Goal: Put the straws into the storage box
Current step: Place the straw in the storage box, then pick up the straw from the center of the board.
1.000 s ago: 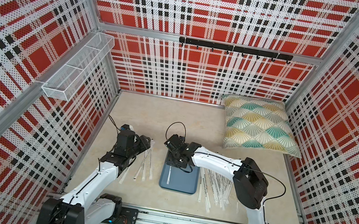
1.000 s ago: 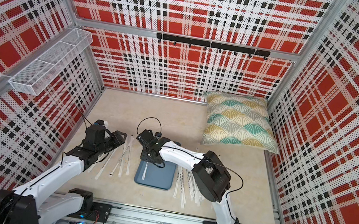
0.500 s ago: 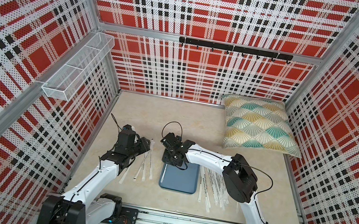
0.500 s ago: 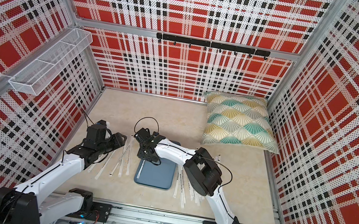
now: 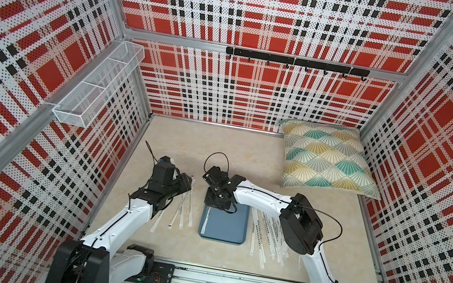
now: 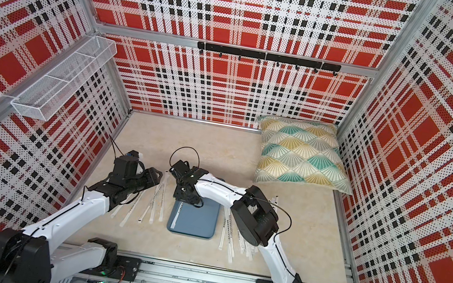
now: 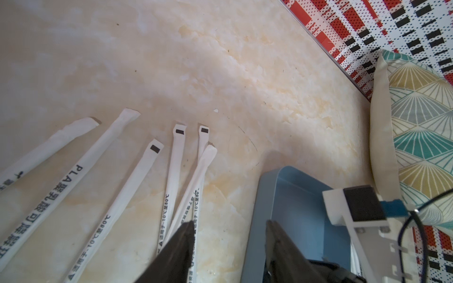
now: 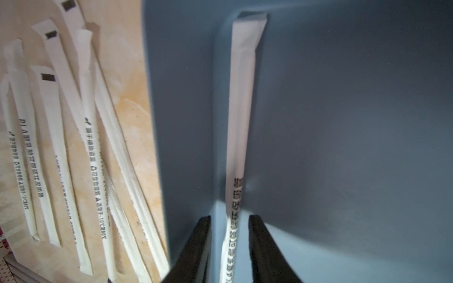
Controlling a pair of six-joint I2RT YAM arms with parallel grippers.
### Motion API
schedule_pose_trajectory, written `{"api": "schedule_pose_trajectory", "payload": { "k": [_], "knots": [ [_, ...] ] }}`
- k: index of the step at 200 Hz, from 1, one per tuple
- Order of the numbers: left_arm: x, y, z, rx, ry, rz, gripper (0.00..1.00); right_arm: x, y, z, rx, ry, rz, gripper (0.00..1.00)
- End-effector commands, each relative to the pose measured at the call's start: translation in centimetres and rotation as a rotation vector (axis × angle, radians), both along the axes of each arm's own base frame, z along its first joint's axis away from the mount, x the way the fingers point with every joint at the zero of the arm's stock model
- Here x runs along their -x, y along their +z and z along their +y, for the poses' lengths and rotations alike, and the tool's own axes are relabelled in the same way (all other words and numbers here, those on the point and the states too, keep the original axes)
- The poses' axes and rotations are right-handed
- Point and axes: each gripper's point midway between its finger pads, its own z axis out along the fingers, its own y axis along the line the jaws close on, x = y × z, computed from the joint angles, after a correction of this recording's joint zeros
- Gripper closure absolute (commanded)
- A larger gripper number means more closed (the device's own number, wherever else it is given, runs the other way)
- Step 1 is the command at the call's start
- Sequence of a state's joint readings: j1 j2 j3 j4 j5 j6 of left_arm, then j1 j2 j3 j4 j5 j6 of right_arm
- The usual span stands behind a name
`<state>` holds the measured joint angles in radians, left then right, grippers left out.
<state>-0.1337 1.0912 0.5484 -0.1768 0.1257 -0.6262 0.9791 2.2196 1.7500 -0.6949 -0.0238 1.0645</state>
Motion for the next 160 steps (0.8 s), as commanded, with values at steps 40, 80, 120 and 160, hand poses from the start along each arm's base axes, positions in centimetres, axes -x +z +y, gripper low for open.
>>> {"api": "schedule_pose_trajectory", "payload": {
  "k": [40, 80, 120, 160],
  "knots": [
    [1.6, -2.7, -3.8, -0.118, -0.075, 0.115, 0.6, -0.8, 7.8, -3.4, -0.032, 0.038, -0.149, 0.53],
    [1.5, -5.0, -2.7, -0.22, -0.046, 0.185, 0.65, -1.1, 8.7, -5.7, -0.017, 0.008, -0.222, 0.56],
    [1.5, -8.0, -3.4, -0.289, -0.105, 0.268, 0.67, -0.8, 7.8, -6.1, -0.024, 0.013, -0.227, 0.57],
    [1.0, -9.2, -3.1, -0.348, -0.106, 0.298, 0.76, -0.8, 7.4, -6.5, -0.023, 0.013, -0.231, 0.58]
  ]
}}
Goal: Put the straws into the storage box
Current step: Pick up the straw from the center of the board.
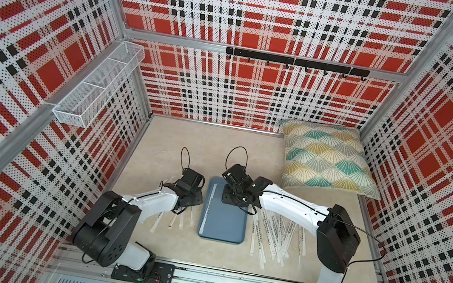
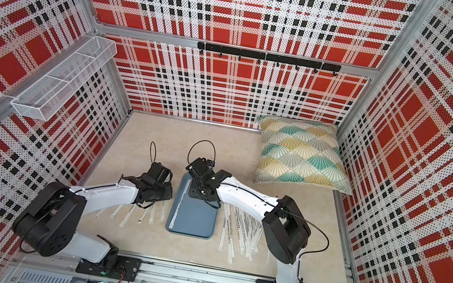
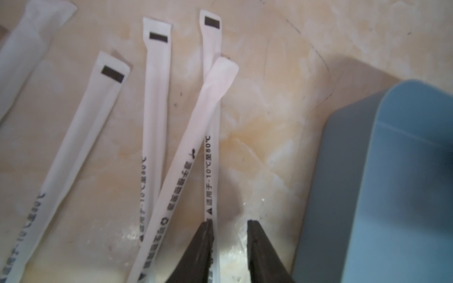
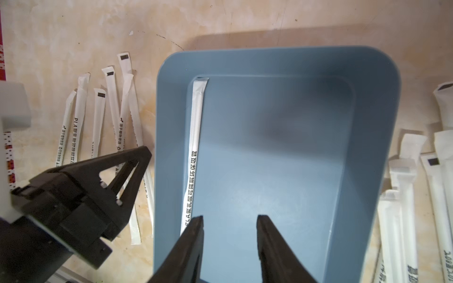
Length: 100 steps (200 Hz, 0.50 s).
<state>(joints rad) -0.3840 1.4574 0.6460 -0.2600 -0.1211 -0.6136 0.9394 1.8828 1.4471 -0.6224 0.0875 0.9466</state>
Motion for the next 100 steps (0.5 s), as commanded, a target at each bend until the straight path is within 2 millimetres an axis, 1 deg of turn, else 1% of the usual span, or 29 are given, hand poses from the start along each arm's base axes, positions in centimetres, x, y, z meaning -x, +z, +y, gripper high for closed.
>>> {"api": "schedule_pose_trajectory", "payload": {
  "k": [1, 25, 36, 49, 72, 82, 100],
  "knots": [
    [-0.3, -0.5, 0.5, -0.064, -0.011, 0.01, 0.76, -0.7, 1.2, 0.1, -0.027, 0.0, -0.048, 0.58],
    [-0.3, -0.4, 0.5, -0.075, -0.018, 0.015, 0.77, -0.7, 1.1, -0.1, -0.028, -0.001, -0.05, 0.59],
    [-0.3, 0.1, 0.2, -0.07, -0.028, 0.006, 0.76, -0.8, 1.1, -0.1, -0.03, 0.0, -0.051, 0.59],
    [-0.3, 0.9, -0.1, -0.068, -0.04, 0.0, 0.73, -0.9, 1.0, -0.1, -0.031, 0.001, -0.05, 0.59],
    [0.0, 2.0, 0.2, -0.068, -0.026, -0.018, 0.7, -0.9, 0.8, 0.0, -0.032, 0.004, -0.047, 0.59],
    [0.1, 1.9, 0.8, -0.071, -0.008, -0.017, 0.7, -0.9, 0.6, 0.0, -0.034, 0.005, -0.046, 0.6],
    [0.5, 0.6, 1.7, -0.081, 0.011, 0.017, 0.7, -0.9, 0.4, 0.1, -0.034, 0.008, -0.042, 0.6]
  ]
}}
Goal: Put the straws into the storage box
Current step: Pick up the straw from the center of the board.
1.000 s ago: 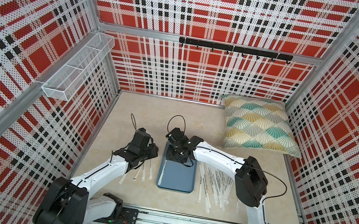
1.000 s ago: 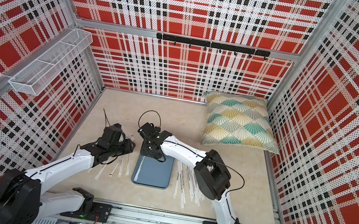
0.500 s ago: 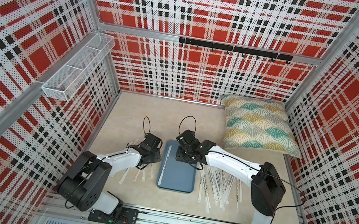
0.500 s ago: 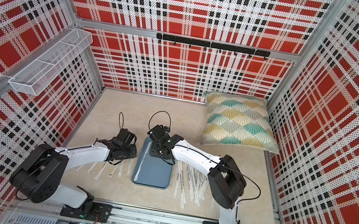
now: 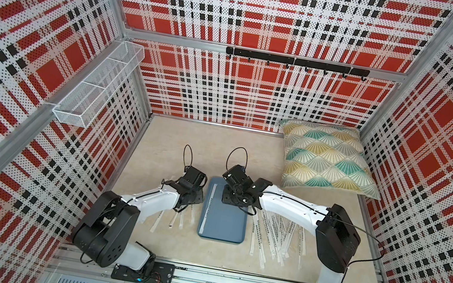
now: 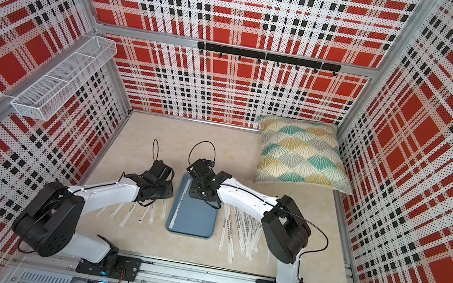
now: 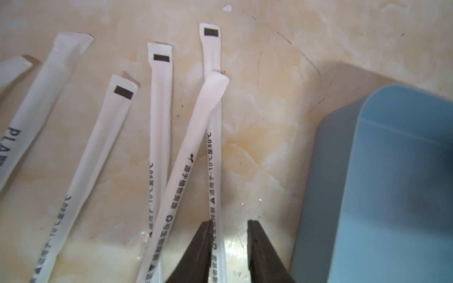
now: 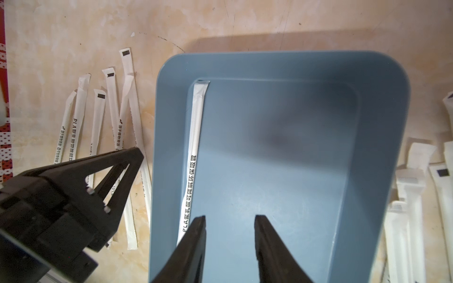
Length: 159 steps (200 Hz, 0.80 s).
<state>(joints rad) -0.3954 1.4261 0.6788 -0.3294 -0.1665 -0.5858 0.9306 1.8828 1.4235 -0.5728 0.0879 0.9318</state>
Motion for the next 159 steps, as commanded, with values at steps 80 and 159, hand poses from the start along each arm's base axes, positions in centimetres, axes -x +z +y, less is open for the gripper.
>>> {"api": "schedule_pose_trajectory", "payload": {
  "k": [80, 159],
  "knots": [
    [0.3, -2.6, -0.2, -0.024, -0.03, 0.057, 0.98, -0.2, 0.6, -0.3, -0.015, -0.005, -0.022, 0.63],
    [-2.9, 7.7, -3.1, 0.036, -0.192, -0.142, 1.0, -1.2, 1.7, -1.8, -0.011, -0.035, -0.045, 0.65]
  ]
}}
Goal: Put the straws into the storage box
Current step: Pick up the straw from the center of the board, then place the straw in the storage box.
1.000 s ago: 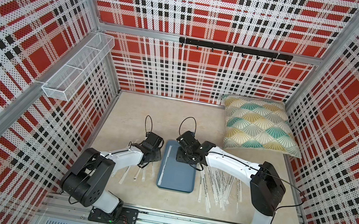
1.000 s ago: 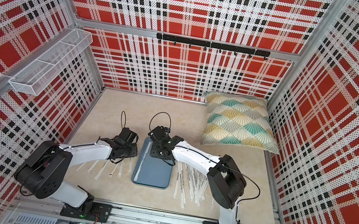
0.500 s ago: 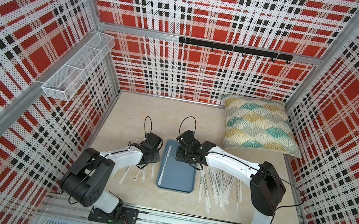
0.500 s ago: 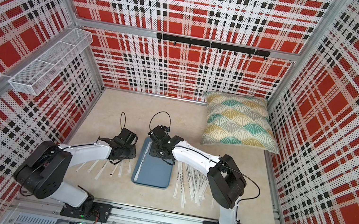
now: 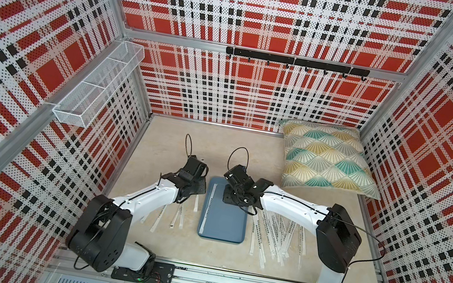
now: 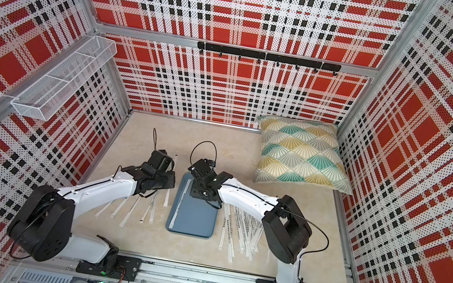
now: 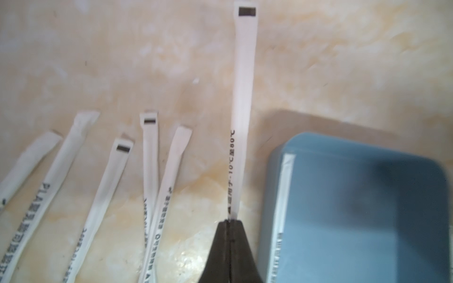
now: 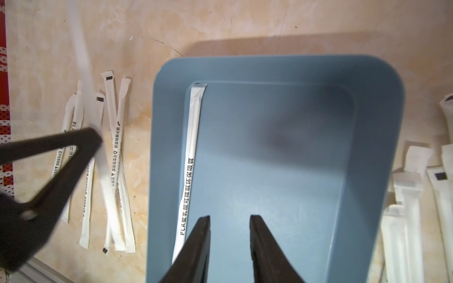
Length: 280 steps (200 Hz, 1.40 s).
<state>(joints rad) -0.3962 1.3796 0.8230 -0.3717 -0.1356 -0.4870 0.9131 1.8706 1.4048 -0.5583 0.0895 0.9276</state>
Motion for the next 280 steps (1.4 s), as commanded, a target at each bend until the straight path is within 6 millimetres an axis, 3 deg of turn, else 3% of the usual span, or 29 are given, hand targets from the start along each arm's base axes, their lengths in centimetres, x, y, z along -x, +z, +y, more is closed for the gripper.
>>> {"api": "schedule_pose_trajectory", "payload": {
  "k": [1, 18, 30, 60, 73, 124, 195, 248, 280],
  "knots": [
    [0.4, 1.7, -1.3, 0.008, -0.097, -0.012, 1.0, -0.7, 1.7, -1.2, -0.008, -0.021, -0.038, 0.65],
    [1.3, 2.8, -4.0, 0.064, -0.192, -0.023, 1.0, -1.1, 2.3, -2.0, -0.009, -0.041, -0.053, 0.65],
    [2.4, 2.4, -5.8, 0.083, -0.25, -0.006, 1.0, -1.3, 2.6, -2.6, -0.009, -0.054, -0.06, 0.66],
    [6.5, -0.7, -9.7, 0.133, -0.334, 0.064, 0.99, -1.6, 2.8, -3.6, -0.003, -0.072, -0.067, 0.66],
    [7.6, -2.0, -10.1, 0.136, -0.312, 0.082, 1.0, -1.6, 2.8, -3.6, -0.003, -0.075, -0.069, 0.66],
    [7.7, -5.6, -7.6, 0.114, -0.195, 0.089, 1.0, -1.4, 2.0, -3.6, -0.001, -0.073, -0.051, 0.66],
    [7.3, -7.4, -6.2, 0.09, -0.137, 0.105, 0.96, -1.2, 1.7, -4.0, -0.002, -0.089, -0.049, 0.66],
    [7.2, -7.0, -6.3, 0.099, -0.136, 0.1, 0.88, -1.1, 1.9, -4.4, 0.007, -0.095, -0.059, 0.66],
    [6.7, -5.5, -6.5, 0.122, -0.13, 0.065, 0.83, -1.0, 1.8, -4.6, 0.011, -0.093, -0.054, 0.64]
  ]
}}
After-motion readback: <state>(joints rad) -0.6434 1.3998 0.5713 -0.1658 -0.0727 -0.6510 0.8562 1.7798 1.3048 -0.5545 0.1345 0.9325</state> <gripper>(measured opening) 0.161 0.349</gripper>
